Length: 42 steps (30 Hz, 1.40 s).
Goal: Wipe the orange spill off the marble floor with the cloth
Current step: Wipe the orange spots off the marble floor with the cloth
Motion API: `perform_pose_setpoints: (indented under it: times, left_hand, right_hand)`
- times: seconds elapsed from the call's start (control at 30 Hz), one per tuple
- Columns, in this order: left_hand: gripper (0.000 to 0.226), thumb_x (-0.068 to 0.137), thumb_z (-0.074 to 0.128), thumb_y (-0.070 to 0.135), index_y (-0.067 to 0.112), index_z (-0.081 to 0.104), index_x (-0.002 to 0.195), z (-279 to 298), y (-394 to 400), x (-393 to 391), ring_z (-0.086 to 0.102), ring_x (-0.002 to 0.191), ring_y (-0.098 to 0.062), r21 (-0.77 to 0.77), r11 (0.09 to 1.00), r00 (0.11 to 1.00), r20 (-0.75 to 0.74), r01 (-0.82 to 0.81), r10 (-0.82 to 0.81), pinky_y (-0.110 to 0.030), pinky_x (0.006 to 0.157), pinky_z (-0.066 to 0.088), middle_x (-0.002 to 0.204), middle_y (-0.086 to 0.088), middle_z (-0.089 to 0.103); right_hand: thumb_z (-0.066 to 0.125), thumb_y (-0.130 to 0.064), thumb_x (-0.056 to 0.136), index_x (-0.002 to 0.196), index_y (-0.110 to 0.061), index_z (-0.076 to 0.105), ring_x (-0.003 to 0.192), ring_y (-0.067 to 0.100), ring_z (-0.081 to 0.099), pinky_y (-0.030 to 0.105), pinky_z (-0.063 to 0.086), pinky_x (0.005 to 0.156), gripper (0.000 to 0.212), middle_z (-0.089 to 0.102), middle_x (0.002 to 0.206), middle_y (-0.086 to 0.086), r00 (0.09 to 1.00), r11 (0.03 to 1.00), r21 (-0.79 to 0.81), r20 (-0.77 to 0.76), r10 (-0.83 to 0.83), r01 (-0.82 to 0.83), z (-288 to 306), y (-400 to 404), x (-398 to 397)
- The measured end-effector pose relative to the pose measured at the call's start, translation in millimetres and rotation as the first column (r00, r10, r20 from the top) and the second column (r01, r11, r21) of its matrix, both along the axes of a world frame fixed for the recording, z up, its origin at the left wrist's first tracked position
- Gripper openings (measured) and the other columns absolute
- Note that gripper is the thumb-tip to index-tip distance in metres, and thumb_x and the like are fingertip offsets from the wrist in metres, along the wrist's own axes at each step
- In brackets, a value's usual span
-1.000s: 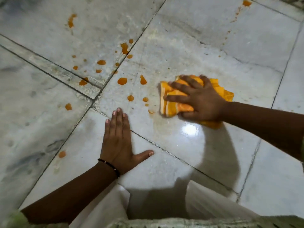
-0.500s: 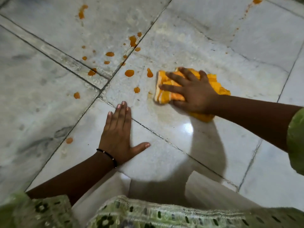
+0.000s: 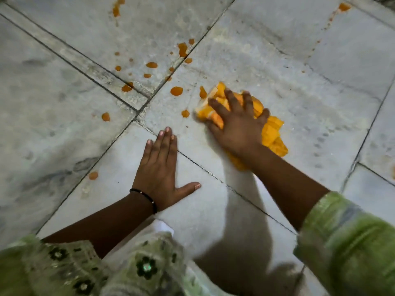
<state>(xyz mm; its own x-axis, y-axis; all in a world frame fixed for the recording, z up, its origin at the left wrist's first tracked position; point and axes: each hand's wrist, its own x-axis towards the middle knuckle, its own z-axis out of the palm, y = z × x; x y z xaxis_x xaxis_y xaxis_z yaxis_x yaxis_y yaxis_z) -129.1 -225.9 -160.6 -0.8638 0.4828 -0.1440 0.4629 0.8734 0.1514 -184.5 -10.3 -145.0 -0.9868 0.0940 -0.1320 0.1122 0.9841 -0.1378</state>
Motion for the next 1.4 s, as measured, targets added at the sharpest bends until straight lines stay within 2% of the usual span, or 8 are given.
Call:
perform_pose_setpoints:
  times: [0.23,0.47,0.67,0.73,0.8,0.9,1.1,1.4]
  left_hand:
    - [0.112,0.077,0.029,0.082,-0.005,0.017,0.147,1.8,-1.6,1.5,0.011,0.146,-0.033,0.027,1.0,1.0,0.016,-0.002,0.002,-0.048,0.118,0.011,0.156,-0.022,0.012]
    - [0.114,0.075,0.02,0.084,-0.004,0.014,0.147,3.4,0.4,0.1,0.01,0.145,-0.033,-0.014,1.0,0.999,0.043,-0.018,0.019,-0.044,0.117,0.002,0.157,-0.021,0.01]
    - [0.114,0.074,0.026,0.084,-0.001,0.016,0.148,4.0,-1.4,-0.7,0.008,0.146,-0.031,0.005,1.0,0.999,0.046,-0.014,0.014,-0.044,0.118,0.003,0.158,-0.019,0.009]
    - [0.113,0.075,0.026,0.084,-0.001,0.013,0.149,4.3,-0.3,-1.1,0.007,0.146,-0.031,0.002,1.0,0.999,0.038,-0.01,0.01,-0.044,0.118,0.001,0.158,-0.019,0.007]
    - [0.114,0.075,0.025,0.084,-0.001,0.01,0.149,4.0,-0.5,-0.3,0.005,0.146,-0.031,-0.009,1.0,0.999,0.041,-0.007,0.007,-0.044,0.117,0.001,0.158,-0.019,0.005]
    - [0.114,0.075,0.023,0.085,-0.001,0.01,0.149,4.9,-1.5,0.3,0.006,0.146,-0.03,-0.007,1.0,0.999,0.046,-0.01,0.011,-0.045,0.117,0.003,0.158,-0.019,0.005]
    - [0.114,0.076,0.026,0.084,-0.001,0.009,0.149,3.5,-1.3,-0.1,0.005,0.147,-0.029,0.017,1.0,0.999,0.043,-0.003,0.003,-0.044,0.118,0.002,0.158,-0.018,0.004]
    - [0.106,0.079,0.031,0.08,-0.001,0.022,0.147,1.8,-5.6,-2.1,0.012,0.146,-0.028,0.081,0.997,0.999,0.037,0.012,-0.015,-0.046,0.118,0.012,0.157,-0.016,0.015]
  right_hand:
    - [0.038,-0.065,0.081,0.144,-0.043,0.033,0.146,0.031,0.015,0.072,0.015,0.103,0.066,0.024,0.158,-0.005,0.956,0.953,0.074,-0.002,0.294,-0.293,-2.0,-6.7,71.7]
    - [0.04,-0.063,0.086,0.15,-0.04,0.016,0.146,0.035,-0.006,0.075,-0.001,0.103,0.072,0.005,0.162,-0.002,0.997,0.999,-0.025,0.068,-0.044,0.046,2.0,-34.2,4.5]
    - [0.04,-0.048,0.09,0.144,-0.042,0.033,0.148,0.026,0.009,0.067,0.0,0.11,0.055,0.023,0.158,-0.006,0.96,0.954,-0.14,0.055,0.275,-0.266,14.6,-39.3,64.6]
    - [0.049,-0.034,0.092,0.134,-0.035,0.051,0.139,0.014,0.035,0.056,0.02,0.113,0.042,0.048,0.144,-0.007,0.989,0.783,-0.611,0.004,0.147,-0.114,41.1,-26.9,57.4]
    - [0.06,-0.028,0.089,0.119,-0.025,0.061,0.116,0.01,0.058,0.041,0.043,0.1,0.03,0.065,0.122,-0.002,0.996,0.304,-0.95,0.059,-0.06,0.074,71.4,-7.7,39.0]
    - [0.063,-0.03,0.079,0.131,-0.006,0.05,0.118,0.033,0.057,0.047,0.047,0.098,0.059,0.057,0.131,0.02,0.96,-0.178,-0.945,0.278,0.01,0.276,90.9,40.2,14.0]
    - [0.063,-0.026,0.09,0.13,-0.016,0.058,0.115,0.021,0.056,0.034,0.043,0.099,0.042,0.061,0.123,0.006,0.749,0.531,-0.686,0.033,-0.661,0.498,52.4,94.6,9.0]
    - [0.027,-0.077,0.082,0.152,-0.034,0.001,0.143,0.04,-0.021,0.069,-0.01,0.105,0.086,-0.016,0.159,0.013,0.97,0.972,-0.006,0.072,-0.233,0.234,3.9,-39.6,-7.2]
